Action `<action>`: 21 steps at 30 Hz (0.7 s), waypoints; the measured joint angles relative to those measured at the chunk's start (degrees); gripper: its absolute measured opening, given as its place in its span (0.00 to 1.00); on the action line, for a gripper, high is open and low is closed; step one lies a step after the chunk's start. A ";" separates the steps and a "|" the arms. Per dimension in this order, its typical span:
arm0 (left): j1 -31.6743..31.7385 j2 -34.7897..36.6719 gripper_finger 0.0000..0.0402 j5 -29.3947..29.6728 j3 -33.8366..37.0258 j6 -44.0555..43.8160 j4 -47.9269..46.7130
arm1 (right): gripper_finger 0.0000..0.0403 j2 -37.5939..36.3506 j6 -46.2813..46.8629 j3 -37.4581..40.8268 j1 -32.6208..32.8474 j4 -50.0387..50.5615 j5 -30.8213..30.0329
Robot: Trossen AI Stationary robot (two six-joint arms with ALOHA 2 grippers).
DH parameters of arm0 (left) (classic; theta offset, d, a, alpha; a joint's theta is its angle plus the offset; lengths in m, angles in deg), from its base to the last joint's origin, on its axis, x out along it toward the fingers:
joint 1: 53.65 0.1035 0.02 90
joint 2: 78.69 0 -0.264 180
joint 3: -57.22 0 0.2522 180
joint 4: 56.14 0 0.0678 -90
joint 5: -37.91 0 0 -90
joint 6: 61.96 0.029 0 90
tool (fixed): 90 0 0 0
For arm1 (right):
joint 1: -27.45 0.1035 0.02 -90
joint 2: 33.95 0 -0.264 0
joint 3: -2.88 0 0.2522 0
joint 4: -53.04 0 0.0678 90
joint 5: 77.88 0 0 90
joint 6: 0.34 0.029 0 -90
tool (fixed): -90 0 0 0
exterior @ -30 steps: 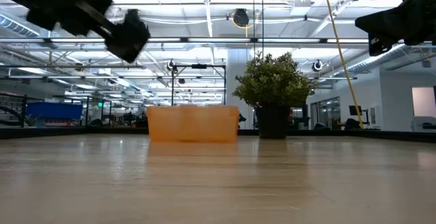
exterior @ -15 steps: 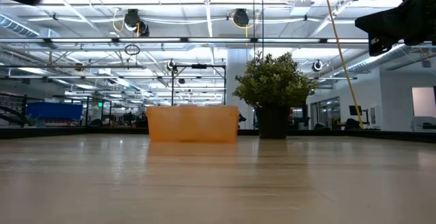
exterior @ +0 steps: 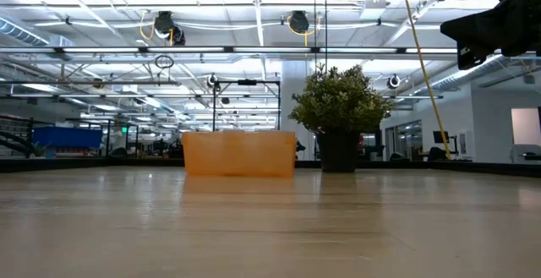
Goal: Pick and place pill bottles into a basket
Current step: Put the white pill bottle into the orange bin
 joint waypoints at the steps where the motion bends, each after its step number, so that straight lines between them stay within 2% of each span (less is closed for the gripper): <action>1: -0.19 0.00 0.75 -0.81 0.00 0.66 -0.03 | 0.00 0.00 0.02 0.00 -0.02 0.02 0.00; 6: -1.85 0.00 0.75 -4.31 0.00 2.67 -0.35 | 0.00 0.00 0.00 0.00 -0.02 0.02 0.00; 12: -3.96 2.75 0.72 -1.44 0.00 11.65 -7.68 | 0.00 0.00 0.01 0.00 0.00 0.02 0.01; 15: -4.68 4.79 0.71 1.39 0.00 12.05 -12.03 | 0.00 0.00 0.01 0.00 0.00 0.02 0.01; 21: -8.26 6.62 0.70 2.11 -0.04 13.85 -15.08 | 0.00 0.00 0.01 0.00 0.00 0.02 0.02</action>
